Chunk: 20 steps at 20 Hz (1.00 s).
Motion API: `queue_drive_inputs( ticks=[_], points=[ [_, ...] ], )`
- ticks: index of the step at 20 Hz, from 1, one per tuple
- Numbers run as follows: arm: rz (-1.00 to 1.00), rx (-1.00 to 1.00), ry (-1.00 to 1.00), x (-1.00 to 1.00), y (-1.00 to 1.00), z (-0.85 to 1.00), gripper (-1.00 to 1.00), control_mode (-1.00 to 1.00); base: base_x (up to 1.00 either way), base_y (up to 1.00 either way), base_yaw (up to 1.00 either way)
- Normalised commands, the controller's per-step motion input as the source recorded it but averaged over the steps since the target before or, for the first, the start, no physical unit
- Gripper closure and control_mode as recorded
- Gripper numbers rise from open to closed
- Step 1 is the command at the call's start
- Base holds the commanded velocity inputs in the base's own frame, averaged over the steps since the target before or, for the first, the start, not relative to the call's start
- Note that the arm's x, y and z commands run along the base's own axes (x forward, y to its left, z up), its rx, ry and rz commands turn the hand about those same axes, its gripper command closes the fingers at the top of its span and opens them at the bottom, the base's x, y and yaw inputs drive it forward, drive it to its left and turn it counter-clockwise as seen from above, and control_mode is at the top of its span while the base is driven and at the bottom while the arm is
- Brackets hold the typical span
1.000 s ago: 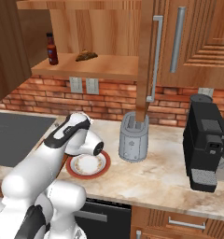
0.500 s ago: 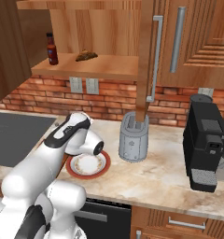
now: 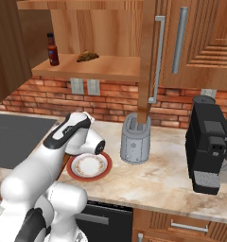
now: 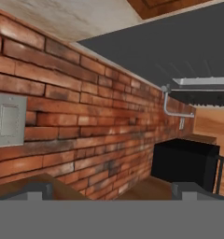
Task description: Pick the fish from the plate and place it on the cutting board. Then pick the condiment bottle from the cabinet and place it next to the cutting board.
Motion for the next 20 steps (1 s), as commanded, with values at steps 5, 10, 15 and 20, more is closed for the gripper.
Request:
queue_drive_inputs(
  ticks=[5,10,15,20],
  points=[
    [0.0,0.0,0.01,0.0,0.0,0.19,-1.0,-1.0,0.0,0.0,0.0],
    [0.0,0.0,0.02,0.0,0.0,0.19,-1.0,-1.0,0.0,0.0,0.0],
    [0.0,0.0,0.03,0.0,0.0,0.19,-1.0,-1.0,0.0,0.0,0.0],
    [0.0,0.0,0.04,0.0,0.0,0.21,-1.0,-1.0,0.0,0.0,0.0]
  ],
)
